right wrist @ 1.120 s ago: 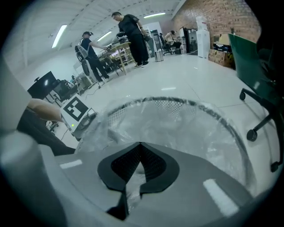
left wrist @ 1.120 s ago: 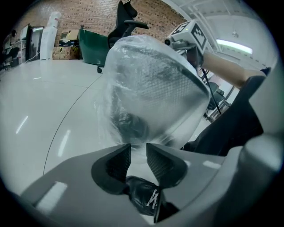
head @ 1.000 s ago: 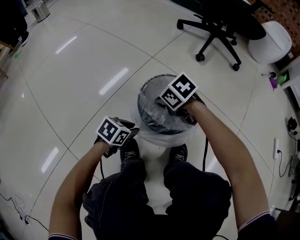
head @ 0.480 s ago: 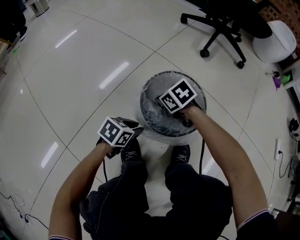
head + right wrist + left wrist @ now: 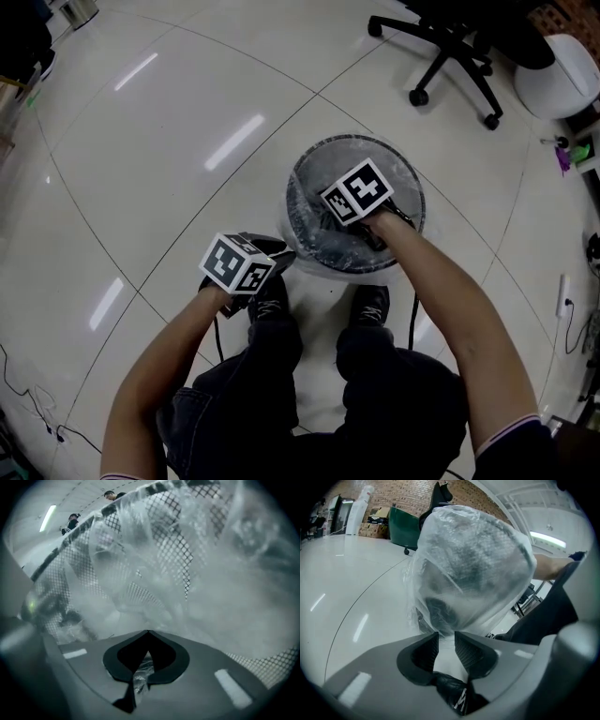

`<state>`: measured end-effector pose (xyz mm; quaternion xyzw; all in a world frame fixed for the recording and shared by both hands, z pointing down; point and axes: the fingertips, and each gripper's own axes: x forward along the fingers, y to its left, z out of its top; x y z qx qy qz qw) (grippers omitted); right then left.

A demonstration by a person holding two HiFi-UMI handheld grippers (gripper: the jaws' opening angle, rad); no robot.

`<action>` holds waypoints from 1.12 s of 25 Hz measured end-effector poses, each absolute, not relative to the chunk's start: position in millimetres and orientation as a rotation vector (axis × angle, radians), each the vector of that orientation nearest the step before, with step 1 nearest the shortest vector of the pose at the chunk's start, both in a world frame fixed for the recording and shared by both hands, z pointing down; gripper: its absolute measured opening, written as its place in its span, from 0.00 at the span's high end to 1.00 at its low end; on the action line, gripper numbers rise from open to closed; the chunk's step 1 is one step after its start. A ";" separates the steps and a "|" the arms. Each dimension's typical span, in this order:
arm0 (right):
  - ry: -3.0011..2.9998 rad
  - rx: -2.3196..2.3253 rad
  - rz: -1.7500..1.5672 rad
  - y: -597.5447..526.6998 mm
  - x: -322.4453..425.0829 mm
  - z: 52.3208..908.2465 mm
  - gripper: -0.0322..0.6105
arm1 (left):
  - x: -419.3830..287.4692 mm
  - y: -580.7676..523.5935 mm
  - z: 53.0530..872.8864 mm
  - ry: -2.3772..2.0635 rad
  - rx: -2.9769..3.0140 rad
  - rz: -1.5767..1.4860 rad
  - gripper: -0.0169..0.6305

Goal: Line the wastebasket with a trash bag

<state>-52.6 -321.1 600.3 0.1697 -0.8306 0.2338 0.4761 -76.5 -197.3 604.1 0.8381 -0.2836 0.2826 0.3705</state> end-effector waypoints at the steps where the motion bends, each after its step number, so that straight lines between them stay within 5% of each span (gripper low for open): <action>1: -2.024 0.410 0.566 -320.1 -52.8 603.5 0.95 | -76.7 -197.0 604.2 -0.727 2.149 0.724 0.80; 17: -2.025 0.401 0.573 -318.9 -53.0 599.0 0.95 | -79.4 -202.4 599.5 -0.758 2.149 0.754 0.80; 28: -2.091 0.435 0.588 -320.7 -61.1 557.4 0.85 | -88.3 -193.5 586.1 -0.789 2.150 0.797 0.80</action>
